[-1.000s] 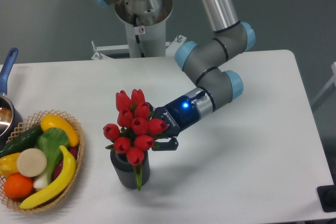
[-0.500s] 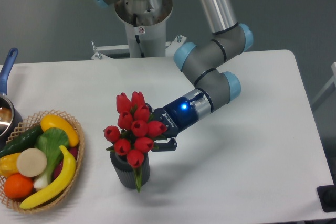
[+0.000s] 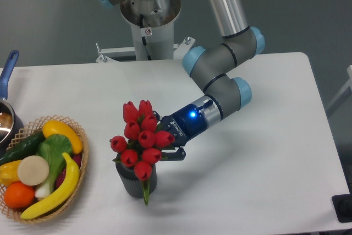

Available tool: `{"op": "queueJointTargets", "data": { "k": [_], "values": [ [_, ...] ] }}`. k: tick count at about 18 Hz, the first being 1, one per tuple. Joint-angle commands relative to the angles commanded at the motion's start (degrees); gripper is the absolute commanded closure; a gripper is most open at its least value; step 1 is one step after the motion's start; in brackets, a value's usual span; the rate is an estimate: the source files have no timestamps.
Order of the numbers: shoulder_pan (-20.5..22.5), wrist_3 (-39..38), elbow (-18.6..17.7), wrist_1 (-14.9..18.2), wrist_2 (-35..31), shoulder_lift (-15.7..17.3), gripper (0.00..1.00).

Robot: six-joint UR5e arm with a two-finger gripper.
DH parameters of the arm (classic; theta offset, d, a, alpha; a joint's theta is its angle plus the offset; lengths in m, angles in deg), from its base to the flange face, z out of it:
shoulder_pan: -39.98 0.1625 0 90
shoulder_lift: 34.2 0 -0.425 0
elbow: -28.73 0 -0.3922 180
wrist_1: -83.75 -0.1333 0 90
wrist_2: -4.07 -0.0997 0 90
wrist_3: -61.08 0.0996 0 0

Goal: Insert the flowers into the vase
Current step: 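Lower the tulip stems deeper into the black vase, then open the gripper to release the tulips in the vase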

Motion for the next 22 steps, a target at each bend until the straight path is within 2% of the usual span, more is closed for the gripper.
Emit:
{"op": "queueJointTargets", "data": {
  "k": [4,6,8,10,15,17,22],
  "values": [
    [0.09,0.00,-0.09,0.00,0.00,-0.09,0.65],
    [0.00,0.17,-0.09,0.00,-0.09,-0.09,0.59],
    [0.00,0.96,-0.26,0.00,0.00,-0.18,0.49],
    [0.09,1.41,-0.44,0.00,-0.09,-0.18,0.45],
    [0.26,1.41,-0.79,0.00,-0.70,0.09,0.25],
    [0.35,1.32,-0.79,0.00,-2.98,0.26,0.20],
    [0.53,1.41,-0.70,0.00,-3.16,0.35,0.05]
  ]
}}
